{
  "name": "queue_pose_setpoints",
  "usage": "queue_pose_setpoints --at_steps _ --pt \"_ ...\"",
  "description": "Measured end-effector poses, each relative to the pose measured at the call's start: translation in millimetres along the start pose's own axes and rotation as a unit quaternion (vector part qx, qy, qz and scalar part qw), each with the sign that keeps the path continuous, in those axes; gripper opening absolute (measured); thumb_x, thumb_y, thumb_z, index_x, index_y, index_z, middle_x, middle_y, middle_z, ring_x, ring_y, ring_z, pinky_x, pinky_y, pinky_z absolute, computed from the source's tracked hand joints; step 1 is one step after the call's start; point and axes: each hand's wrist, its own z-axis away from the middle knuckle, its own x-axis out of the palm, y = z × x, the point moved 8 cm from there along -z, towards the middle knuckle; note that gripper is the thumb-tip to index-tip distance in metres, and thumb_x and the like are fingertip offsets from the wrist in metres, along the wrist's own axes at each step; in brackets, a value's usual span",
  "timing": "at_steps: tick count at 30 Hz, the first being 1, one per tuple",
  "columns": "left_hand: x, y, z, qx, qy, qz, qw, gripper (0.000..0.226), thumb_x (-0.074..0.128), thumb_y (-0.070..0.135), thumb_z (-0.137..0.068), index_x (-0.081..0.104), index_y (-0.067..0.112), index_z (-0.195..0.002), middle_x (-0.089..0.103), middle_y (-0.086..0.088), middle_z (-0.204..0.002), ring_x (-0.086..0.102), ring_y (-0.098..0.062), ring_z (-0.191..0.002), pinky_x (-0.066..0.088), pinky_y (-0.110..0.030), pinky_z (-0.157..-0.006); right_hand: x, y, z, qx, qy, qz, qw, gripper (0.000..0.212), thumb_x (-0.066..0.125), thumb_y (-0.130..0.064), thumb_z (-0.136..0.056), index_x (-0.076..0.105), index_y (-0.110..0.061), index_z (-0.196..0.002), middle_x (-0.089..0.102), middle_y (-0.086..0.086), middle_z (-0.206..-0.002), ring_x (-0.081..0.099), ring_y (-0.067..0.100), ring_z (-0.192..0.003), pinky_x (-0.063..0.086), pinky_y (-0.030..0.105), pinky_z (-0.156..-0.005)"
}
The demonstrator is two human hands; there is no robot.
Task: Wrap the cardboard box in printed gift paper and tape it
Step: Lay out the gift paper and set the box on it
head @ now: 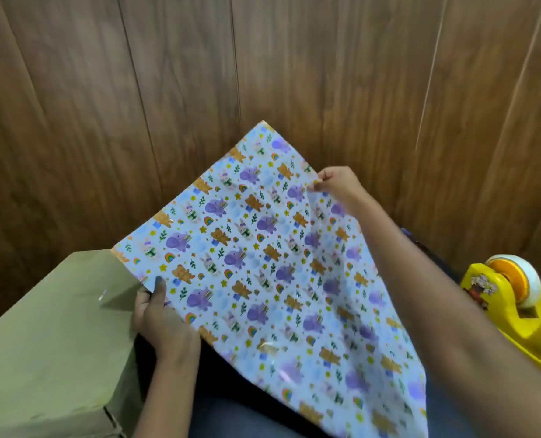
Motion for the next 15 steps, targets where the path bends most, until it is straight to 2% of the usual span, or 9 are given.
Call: queue_pose_setpoints --at_steps 2,4,5,7,10,13,15 --pt "0.1 -1.2 13.7 0.018 0.044 -0.016 0.999 0.017 0.051 -0.003 -0.089 0.056 0.011 -0.098 0.067 -0.002 -0.096 0.062 -0.005 -0.082 0.049 -0.026 -0.083 -12.7 -32.7 -2.2 -0.044 0.013 0.016 0.999 0.037 0.074 0.002 -0.074 0.047 -0.015 -0.055 0.042 -0.005 -0.049 0.034 -0.001 -0.040 0.028 0.015 -0.042" --pt "3.3 -17.9 41.4 -0.011 0.040 -0.058 0.997 0.035 0.051 -0.003 -0.090 0.043 0.005 -0.123 0.050 -0.008 -0.125 0.051 -0.011 -0.111 0.040 -0.026 -0.100 -23.4 -66.0 -4.1 -0.095 0.036 0.049 0.994 0.037 0.075 0.000 -0.073 0.048 -0.018 -0.055 0.040 -0.006 -0.052 0.033 -0.002 -0.036 0.027 0.014 -0.044" --pt "1.5 -32.1 59.8 -0.054 0.028 -0.085 0.995 0.048 0.053 0.001 -0.090 0.033 0.005 -0.134 0.039 -0.007 -0.136 0.041 -0.012 -0.123 0.032 -0.027 -0.108 -27.0 -83.0 -1.1 -0.121 0.047 0.074 0.989 0.036 0.075 -0.002 -0.072 0.049 -0.020 -0.055 0.040 -0.006 -0.054 0.035 -0.002 -0.039 0.028 0.015 -0.046" --pt "1.8 -60.4 101.0 -0.180 -0.014 -0.117 0.976 0.065 0.054 0.014 -0.091 0.020 0.014 -0.146 0.027 -0.004 -0.148 0.026 -0.014 -0.137 0.019 -0.036 -0.115 -31.1 -114.3 9.7 -0.171 0.059 0.113 0.977 0.035 0.075 -0.005 -0.071 0.051 -0.024 -0.055 0.042 -0.008 -0.056 0.036 -0.002 -0.045 0.032 0.020 -0.051" --pt "25.1 -85.9 138.0 -0.330 -0.097 -0.066 0.937 0.063 0.048 0.029 -0.095 0.016 0.025 -0.149 0.020 -0.002 -0.155 0.020 -0.021 -0.142 0.019 -0.043 -0.112 -33.8 -157.3 39.0 -0.246 0.076 0.157 0.954 0.022 0.073 -0.008 -0.072 0.057 -0.020 -0.062 0.046 -0.011 -0.058 0.039 -0.002 -0.049 0.035 0.021 -0.054" --pt "48.2 -94.2 135.5 -0.383 -0.166 -0.035 0.908 0.059 0.036 0.044 -0.097 0.012 0.030 -0.149 0.008 -0.003 -0.158 0.019 -0.030 -0.142 0.023 -0.051 -0.111 -31.5 -188.2 91.6 -0.292 0.069 0.221 0.928 0.004 0.072 -0.014 -0.077 0.068 -0.014 -0.078 0.049 -0.015 -0.060 0.043 -0.001 -0.050 0.037 0.017 -0.053" --pt "57.2 -99.0 127.6 -0.408 -0.207 -0.012 0.889 0.060 0.030 0.055 -0.096 0.016 0.029 -0.149 0.012 -0.005 -0.157 0.023 -0.034 -0.140 0.028 -0.054 -0.107 -27.9 -194.9 130.4 -0.302 0.038 0.226 0.925 0.003 0.072 -0.014 -0.078 0.071 -0.016 -0.078 0.051 -0.016 -0.057 0.046 -0.002 -0.045 0.034 0.010 -0.048"
